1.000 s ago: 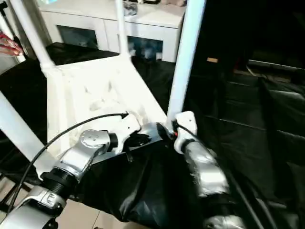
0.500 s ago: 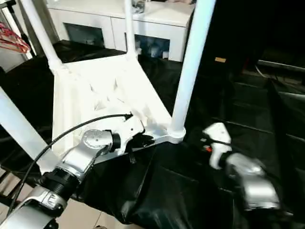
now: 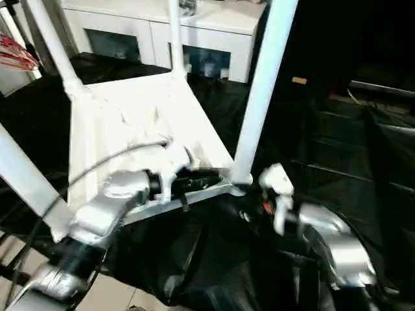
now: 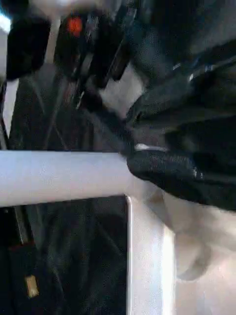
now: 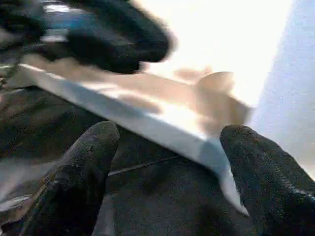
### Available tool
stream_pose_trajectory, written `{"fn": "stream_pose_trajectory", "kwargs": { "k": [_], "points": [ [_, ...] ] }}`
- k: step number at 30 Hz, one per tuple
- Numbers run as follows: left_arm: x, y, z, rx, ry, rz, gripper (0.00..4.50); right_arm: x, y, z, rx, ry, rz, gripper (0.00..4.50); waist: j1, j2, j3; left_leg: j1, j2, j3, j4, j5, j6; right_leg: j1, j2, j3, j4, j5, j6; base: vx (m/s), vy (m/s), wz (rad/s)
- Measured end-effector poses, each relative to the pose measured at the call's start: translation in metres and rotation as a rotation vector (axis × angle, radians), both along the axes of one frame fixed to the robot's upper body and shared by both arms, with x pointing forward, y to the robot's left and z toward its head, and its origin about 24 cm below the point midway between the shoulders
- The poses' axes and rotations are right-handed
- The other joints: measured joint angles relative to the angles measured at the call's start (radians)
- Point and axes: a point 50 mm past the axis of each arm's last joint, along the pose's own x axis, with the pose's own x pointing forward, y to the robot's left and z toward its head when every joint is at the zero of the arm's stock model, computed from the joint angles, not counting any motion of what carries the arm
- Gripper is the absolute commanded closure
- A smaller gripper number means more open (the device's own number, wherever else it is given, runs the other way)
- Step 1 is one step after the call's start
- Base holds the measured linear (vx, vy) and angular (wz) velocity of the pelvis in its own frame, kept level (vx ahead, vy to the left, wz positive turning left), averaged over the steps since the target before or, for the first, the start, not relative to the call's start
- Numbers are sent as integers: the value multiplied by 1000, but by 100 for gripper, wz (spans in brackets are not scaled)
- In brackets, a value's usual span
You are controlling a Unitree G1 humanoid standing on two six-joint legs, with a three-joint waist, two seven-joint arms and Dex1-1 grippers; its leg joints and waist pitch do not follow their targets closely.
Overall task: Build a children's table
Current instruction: Rotate leg to tighten, then rotate table base
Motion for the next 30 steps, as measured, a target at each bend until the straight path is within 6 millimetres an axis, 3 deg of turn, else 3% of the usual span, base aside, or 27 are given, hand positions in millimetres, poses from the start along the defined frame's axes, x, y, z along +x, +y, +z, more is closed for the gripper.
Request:
{"fn": "stream_pose_trajectory", "kwargs": {
  "k": [5,7,8,10,12,14,22,25,30],
  "points": [
    [-36,29,-9,21,133,-32,300,14,1,-5,-9,2,-60,72,-1,-5,3,0,2,0,0,0,0,0,1,-1,1,-1,1,0,0,0],
    [-48,31,-9,-2,163,-61,293,22,4,-7,1,-4,-103,72,-5,-7,4,0,2,0,1,0,0,0,1,0,1,-1,0,0,0,0],
    [-54,29,-7,-24,178,-83,266,27,3,-7,2,-11,-135,72,-5,-11,6,0,1,0,1,0,0,0,1,1,1,-1,0,0,0,0],
    [-60,29,-8,-22,184,-92,260,35,5,-6,-4,-22,-166,72,-5,-17,9,0,1,1,2,0,0,1,1,1,1,-1,2,0,0,0],
    [-67,33,-12,0,205,-85,256,44,9,-6,-3,-32,-190,72,-9,-17,10,0,1,1,2,0,0,1,1,2,1,-2,4,0,0,0],
    [-75,39,-18,30,241,-80,224,54,10,-6,-28,-47,-254,72,-17,-18,10,0,0,1,2,1,-1,0,1,2,1,-2,3,0,0,0],
    [-103,60,-22,136,331,-106,179,97,4,0,-160,-88,-571,72,-17,-17,12,1,1,1,1,1,-2,0,1,1,4,-1,2,0,0,0],
    [-104,72,-23,166,342,-65,140,101,-6,3,-165,-97,-669,72,-13,-17,12,1,1,2,2,1,-2,1,1,4,7,-1,1,0,0,0],
    [-106,95,-21,220,348,-10,104,100,-17,-6,-184,-66,-751,72,-21,-17,12,0,1,2,6,1,-2,-1,1,4,17,-6,1,0,0,0]
  ]
}}
